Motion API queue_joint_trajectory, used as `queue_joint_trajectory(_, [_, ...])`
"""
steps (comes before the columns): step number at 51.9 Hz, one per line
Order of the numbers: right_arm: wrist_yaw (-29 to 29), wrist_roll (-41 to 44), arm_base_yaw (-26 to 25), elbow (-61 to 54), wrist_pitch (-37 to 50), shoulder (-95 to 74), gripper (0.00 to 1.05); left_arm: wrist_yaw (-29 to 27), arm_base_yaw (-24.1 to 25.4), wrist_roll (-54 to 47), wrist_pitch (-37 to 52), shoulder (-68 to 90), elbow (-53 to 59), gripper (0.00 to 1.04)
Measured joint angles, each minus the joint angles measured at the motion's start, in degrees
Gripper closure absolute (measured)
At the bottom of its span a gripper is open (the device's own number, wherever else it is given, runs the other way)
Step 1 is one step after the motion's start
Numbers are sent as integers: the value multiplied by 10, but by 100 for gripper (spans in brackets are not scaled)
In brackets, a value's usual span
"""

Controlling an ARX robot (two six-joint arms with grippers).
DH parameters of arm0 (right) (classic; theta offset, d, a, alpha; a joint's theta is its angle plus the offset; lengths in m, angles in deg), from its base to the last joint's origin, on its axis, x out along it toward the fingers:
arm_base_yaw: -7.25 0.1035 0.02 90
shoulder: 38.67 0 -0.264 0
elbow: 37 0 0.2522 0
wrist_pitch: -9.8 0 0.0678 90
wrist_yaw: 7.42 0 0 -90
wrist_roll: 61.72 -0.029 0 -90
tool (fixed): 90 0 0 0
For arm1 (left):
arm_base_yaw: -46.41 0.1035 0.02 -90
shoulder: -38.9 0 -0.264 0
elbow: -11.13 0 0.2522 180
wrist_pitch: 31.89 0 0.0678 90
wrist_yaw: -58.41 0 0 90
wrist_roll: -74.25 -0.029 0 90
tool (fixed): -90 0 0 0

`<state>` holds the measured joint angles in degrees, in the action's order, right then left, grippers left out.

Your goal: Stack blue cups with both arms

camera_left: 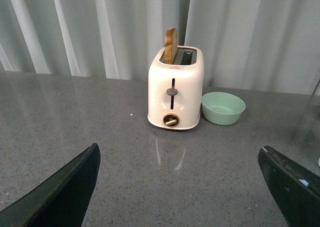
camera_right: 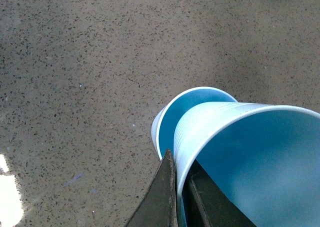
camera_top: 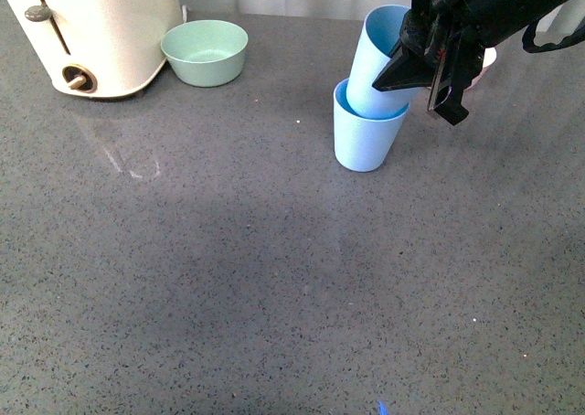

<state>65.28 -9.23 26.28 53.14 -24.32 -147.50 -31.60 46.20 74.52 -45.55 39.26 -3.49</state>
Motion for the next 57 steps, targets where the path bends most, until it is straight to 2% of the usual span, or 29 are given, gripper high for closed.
queue_joint_trajectory(14, [4, 0, 2, 1, 3, -4, 103, 0, 0, 0, 0, 0, 0, 9])
queue_joint_trajectory(18, [5, 1, 2, 1, 4, -7, 96, 0, 0, 0, 0, 0, 0, 9])
queue_joint_trajectory(22, [6, 1, 4, 1, 5, -7, 83, 0, 0, 0, 0, 0, 0, 9])
queue_joint_trajectory(25, [6, 0, 5, 1, 7, -8, 78, 0, 0, 0, 0, 0, 0, 9])
queue_joint_trajectory(33, [6, 0, 6, 3, 9, -8, 53, 0, 0, 0, 0, 0, 0, 9])
queue_joint_trajectory(44, [-10, -9, 0, 6, 18, 6, 45, 0, 0, 0, 0, 0, 0, 9])
queue_joint_trajectory(51, [-39, -41, -19, -12, 60, 54, 39, 0, 0, 0, 0, 0, 0, 9])
queue_joint_trajectory(53, [-49, -52, -28, -25, 76, 74, 36, 0, 0, 0, 0, 0, 0, 9])
queue_joint_trajectory(57, [-66, -98, -53, -71, 132, 130, 24, 0, 0, 0, 0, 0, 0, 9])
